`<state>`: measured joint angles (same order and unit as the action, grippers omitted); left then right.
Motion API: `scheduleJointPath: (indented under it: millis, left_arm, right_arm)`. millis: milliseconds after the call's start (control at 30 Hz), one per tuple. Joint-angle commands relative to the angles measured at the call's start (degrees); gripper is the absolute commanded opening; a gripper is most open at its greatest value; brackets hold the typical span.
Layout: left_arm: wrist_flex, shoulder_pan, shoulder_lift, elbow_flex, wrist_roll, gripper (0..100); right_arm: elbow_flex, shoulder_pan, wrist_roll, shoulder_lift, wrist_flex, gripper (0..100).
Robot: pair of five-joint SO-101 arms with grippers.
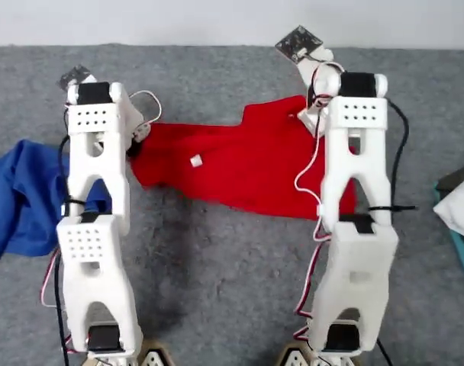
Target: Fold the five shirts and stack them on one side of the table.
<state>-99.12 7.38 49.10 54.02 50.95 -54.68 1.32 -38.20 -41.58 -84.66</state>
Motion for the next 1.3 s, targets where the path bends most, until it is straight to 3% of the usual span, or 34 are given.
scheduleJointPath:
  millis: [0,133,233,433,633,933,1067,1267]
  left_arm:
    - [-1.49,0.44,7.03,13.76,-1.85,2]
    - [-1.49,0.79,10.55,18.51,-8.70,3]
    - [-1.49,0.97,9.85,18.77,-13.71,13]
    - [-1.58,1.32,2.90,18.51,-18.37,45]
    - [-1.58,1.93,-3.08,18.33,-20.48,45]
    - [-1.67,9.41,-4.75,11.91,-21.54,45]
    - [-1.67,9.76,-13.01,-2.42,-25.93,45]
    - [-1.58,5.54,-30.42,-31.43,-30.95,45]
  right_arm:
    - [-13.98,0.31,0.70,-6.90,-0.40,9.5]
    - [-24.00,0.31,0.53,-13.14,-3.12,28.0]
    - [-28.48,0.40,0.44,-15.25,-7.87,28.4]
    - [-31.21,0.22,0.44,-15.34,-16.04,28.5]
    - [-25.67,-1.19,0.44,-10.95,-18.51,28.4]
    - [11.69,-1.36,-0.35,10.77,-18.51,28.4]
    - [31.56,-2.42,-4.57,22.29,-18.24,28.4]
    - [52.66,-6.02,-5.19,31.60,-14.02,28.4]
